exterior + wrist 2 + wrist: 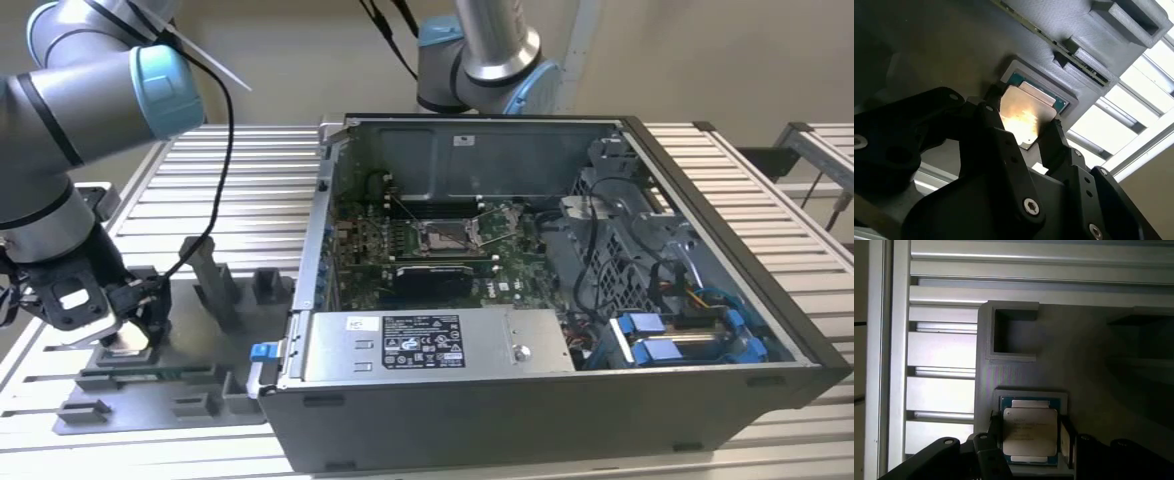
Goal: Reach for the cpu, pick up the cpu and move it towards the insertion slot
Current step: 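Pick up the cpu and move it towards the insertion slot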
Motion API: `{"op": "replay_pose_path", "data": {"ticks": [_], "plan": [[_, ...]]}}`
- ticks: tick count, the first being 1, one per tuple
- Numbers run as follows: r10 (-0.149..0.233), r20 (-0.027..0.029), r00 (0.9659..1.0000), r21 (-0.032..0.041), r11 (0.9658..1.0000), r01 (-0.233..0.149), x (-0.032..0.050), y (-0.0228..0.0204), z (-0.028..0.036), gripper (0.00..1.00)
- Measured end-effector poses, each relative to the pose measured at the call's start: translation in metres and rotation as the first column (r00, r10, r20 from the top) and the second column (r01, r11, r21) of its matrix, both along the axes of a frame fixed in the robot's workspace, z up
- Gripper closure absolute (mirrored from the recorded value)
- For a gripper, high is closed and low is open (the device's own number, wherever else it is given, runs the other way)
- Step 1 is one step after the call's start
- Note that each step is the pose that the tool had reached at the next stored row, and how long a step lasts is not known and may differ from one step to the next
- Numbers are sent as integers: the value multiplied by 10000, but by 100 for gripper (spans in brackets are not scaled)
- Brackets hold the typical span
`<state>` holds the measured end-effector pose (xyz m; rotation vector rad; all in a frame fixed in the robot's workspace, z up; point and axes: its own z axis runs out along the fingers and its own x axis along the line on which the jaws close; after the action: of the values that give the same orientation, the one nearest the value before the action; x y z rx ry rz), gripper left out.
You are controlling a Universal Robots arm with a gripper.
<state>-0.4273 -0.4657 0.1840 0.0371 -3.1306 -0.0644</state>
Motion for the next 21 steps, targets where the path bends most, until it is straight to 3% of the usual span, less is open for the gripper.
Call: {"op": "replay_pose_path", "data": {"ticks": [8,13,21], "plan": [[0,6,10000,5,10000,0,1,1,18,100],[0,1,10000,1,10000,0,0,0,171,100],[0,1,10000,2,10000,0,0,0,316,100]]}}
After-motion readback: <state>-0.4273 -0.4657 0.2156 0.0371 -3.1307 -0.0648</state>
